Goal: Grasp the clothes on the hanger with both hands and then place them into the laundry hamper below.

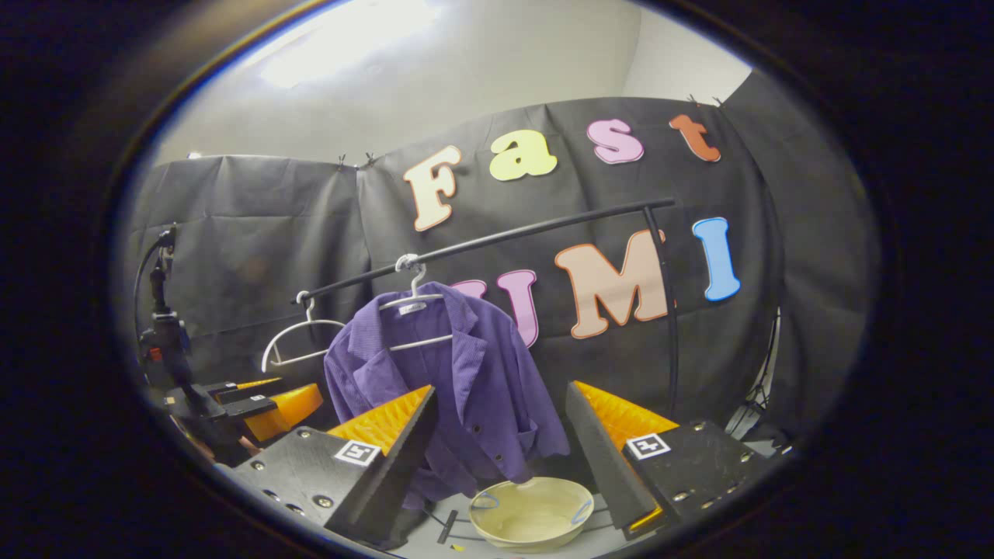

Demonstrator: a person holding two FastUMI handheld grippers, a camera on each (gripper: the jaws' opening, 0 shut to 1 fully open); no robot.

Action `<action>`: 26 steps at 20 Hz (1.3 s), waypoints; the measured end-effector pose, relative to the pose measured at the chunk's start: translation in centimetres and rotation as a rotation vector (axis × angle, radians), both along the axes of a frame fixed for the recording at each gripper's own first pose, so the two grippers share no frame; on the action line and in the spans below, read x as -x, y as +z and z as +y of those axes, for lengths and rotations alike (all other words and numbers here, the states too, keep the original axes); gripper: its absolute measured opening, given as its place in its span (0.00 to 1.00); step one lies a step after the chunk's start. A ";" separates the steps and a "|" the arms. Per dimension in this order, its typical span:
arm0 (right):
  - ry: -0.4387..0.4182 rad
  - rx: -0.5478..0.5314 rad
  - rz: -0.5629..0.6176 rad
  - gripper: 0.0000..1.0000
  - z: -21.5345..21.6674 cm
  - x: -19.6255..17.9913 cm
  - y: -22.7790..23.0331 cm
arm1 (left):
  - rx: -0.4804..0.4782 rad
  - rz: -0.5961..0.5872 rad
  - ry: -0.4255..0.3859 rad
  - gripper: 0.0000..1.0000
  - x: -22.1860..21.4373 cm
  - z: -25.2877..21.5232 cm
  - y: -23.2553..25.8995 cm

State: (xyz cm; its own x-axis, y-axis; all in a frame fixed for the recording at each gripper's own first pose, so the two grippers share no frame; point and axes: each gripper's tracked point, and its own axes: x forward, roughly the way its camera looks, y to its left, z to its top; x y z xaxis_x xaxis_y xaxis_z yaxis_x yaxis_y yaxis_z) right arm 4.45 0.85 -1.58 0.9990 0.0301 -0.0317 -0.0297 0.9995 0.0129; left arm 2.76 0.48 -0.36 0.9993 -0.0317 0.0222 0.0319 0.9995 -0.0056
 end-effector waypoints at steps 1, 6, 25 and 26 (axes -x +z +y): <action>0.007 -0.007 0.008 0.96 0.2 -0.8 -0.2 | -0.001 0.002 -0.006 0.99 -0.5 -0.1 -0.3; -0.006 0.018 0.044 0.99 0.0 -3.7 -1.3 | -0.009 0.034 -0.024 0.99 -4.2 -0.7 -2.2; 0.064 -0.031 0.245 1.00 6.1 -20.6 -8.7 | 0.012 0.153 -0.109 0.96 -15.7 -2.6 -8.7; 0.063 -0.035 0.248 0.99 6.4 -21.6 -8.8 | 0.014 0.146 -0.126 0.93 -16.2 -2.8 -8.4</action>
